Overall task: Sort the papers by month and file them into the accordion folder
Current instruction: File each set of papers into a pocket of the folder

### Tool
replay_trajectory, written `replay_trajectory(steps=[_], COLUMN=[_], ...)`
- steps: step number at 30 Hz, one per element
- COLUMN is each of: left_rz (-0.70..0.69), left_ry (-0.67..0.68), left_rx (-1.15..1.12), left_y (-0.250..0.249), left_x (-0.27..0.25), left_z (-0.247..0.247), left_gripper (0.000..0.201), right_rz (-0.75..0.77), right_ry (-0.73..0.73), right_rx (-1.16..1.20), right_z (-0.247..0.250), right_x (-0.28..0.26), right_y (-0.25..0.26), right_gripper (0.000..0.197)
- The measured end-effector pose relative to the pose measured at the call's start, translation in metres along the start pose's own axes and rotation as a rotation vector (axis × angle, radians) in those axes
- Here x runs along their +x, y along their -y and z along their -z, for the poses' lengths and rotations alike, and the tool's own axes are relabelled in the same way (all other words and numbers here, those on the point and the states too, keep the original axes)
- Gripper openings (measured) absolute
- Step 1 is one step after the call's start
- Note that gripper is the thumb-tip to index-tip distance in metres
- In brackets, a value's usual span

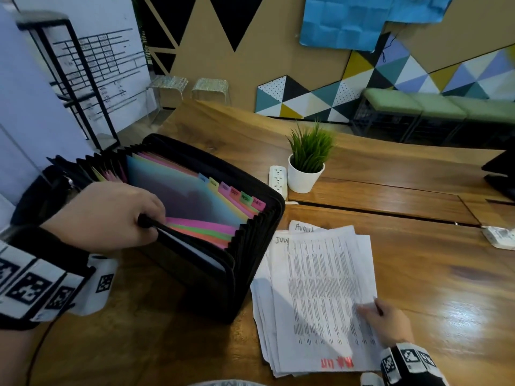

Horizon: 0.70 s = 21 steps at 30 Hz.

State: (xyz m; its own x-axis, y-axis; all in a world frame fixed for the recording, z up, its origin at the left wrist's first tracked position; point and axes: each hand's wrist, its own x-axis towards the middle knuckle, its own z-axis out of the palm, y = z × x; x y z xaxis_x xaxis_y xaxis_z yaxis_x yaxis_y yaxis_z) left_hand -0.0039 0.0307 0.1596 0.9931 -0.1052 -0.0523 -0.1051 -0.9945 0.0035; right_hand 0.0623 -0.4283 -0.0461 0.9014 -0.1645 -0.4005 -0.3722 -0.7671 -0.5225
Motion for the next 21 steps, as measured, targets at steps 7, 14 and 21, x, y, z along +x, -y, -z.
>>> replay_trajectory(steps=[7,14,21], left_rz=[-0.103,-0.156,-0.110], left_ry=[-0.049,-0.047,0.030], left_rx=[-0.009,0.010,-0.047], left_y=[0.006,0.013,0.020], left_x=[-0.008,-0.023,-0.025], left_z=[-0.002,-0.005,-0.006], left_gripper=[0.031,0.029,0.027], right_rz=[-0.072,-0.148,-0.165], right_ry=[-0.013,-0.072,-0.109], right_rx=[-0.052,-0.074,-0.093], right_z=[-0.003,0.002,0.000], right_x=[0.001,0.011,0.021], right_y=[0.018,0.016,-0.002], right_gripper=[0.051,0.032,0.018])
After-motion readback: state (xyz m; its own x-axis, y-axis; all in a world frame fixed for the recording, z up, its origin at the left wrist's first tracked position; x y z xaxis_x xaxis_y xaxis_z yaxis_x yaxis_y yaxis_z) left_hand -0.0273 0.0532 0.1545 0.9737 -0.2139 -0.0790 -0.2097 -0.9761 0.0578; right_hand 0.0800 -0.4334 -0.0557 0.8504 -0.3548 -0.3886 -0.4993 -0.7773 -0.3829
